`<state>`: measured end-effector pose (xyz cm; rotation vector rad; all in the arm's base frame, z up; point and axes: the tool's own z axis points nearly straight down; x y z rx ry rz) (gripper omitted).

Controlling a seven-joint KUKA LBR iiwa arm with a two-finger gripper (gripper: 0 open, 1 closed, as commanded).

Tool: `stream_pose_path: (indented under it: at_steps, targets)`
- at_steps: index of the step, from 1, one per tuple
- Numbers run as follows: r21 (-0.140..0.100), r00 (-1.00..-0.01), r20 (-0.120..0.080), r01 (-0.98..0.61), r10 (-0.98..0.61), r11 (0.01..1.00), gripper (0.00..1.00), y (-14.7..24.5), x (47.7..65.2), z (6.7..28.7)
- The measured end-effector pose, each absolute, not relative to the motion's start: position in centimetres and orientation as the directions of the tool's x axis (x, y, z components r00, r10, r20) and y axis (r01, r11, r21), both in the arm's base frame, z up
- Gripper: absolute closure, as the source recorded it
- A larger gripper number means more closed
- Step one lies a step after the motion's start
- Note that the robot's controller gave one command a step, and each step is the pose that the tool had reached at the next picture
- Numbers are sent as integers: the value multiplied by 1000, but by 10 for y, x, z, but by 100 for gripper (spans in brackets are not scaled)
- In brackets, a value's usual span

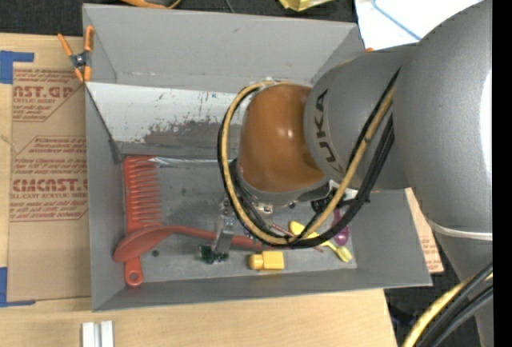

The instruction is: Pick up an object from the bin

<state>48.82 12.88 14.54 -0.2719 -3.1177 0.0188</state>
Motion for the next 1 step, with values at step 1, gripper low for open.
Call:
stream_pose_path:
  at_steps: [1]
  targets:
    - [-20,-985,12,170,170,985,100,135,481,160]
